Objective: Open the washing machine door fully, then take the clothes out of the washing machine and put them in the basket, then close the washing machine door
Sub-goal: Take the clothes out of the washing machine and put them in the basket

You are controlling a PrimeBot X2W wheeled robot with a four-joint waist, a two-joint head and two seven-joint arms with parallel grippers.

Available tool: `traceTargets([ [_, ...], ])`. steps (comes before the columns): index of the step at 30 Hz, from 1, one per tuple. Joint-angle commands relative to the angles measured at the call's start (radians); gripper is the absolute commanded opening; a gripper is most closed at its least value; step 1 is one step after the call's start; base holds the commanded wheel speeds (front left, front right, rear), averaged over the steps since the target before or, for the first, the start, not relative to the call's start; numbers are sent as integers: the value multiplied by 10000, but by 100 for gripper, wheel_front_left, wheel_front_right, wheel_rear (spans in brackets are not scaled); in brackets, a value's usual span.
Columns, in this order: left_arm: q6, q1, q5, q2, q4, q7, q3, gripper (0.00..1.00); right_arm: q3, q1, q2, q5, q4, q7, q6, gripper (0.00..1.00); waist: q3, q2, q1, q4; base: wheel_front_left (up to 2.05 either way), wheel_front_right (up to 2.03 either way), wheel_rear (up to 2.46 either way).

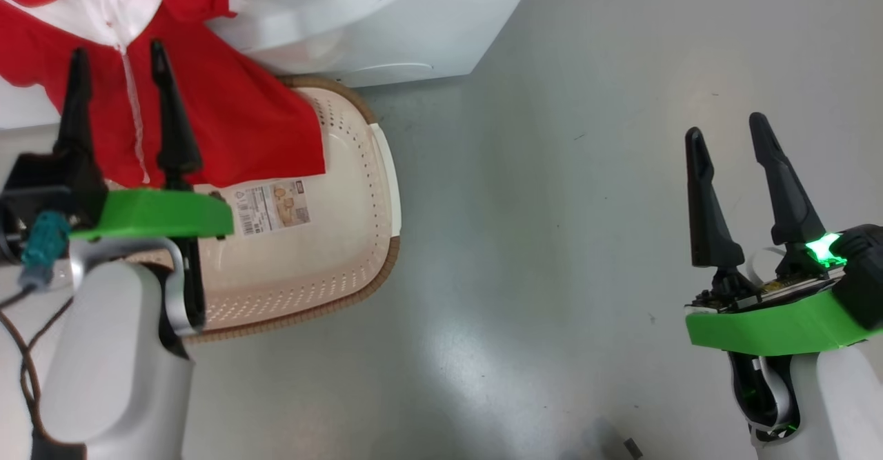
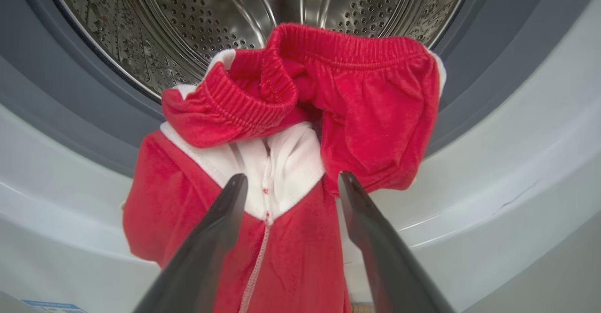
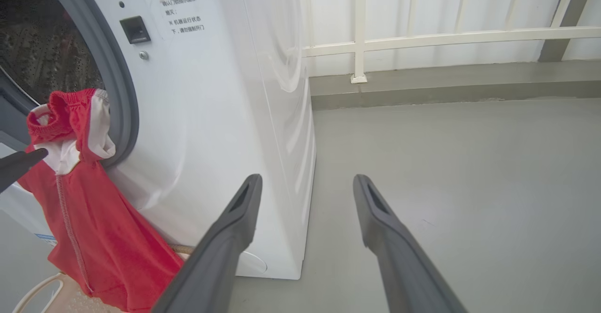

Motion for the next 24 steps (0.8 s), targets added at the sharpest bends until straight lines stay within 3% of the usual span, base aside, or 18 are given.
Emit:
traceTargets([
  [1,41,-42,52,345,-140,-19,332,100,210,45,-22,81,-199,-63,62,100,2,-1,0,-25,0,0,0],
  [18,-129,-1808,459,957,2673,-20,660,100,329,-13,-22,273,-111,-63,62,100,132,-1,0,-349,0,0,0],
  [24,-448,-2307,408,951,3590,-20,636,97,337,-69,-22,352,-97,-63,62,100,188,-1,0,-403,0,0,0],
])
